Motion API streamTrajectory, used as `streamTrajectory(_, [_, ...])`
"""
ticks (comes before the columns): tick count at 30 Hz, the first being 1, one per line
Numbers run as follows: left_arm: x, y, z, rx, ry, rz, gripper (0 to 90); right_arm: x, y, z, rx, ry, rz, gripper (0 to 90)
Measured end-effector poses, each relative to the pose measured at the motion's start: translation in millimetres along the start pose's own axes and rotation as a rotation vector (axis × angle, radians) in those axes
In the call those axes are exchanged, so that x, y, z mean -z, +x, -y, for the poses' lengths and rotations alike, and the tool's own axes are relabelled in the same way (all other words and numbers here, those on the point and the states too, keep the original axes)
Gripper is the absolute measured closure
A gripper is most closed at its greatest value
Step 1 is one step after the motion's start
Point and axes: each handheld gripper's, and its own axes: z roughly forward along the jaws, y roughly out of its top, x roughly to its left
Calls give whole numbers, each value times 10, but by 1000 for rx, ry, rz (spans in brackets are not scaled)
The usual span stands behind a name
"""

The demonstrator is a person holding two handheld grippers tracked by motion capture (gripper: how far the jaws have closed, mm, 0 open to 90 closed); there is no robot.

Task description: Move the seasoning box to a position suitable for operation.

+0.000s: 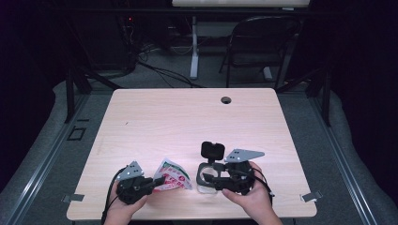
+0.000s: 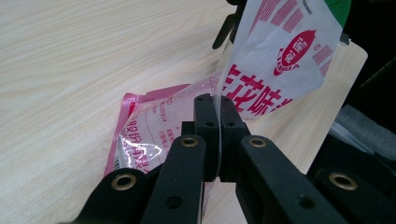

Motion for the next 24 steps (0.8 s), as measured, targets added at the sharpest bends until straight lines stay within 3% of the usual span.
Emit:
streamTrajectory(13, [-8,-3,47,5,13,-5,900,-329,206,25,59,89,-77,479])
streamTrajectory(24, [-18,-27,74,2,16,-9,900,-529,274,28,44,133,-105,526])
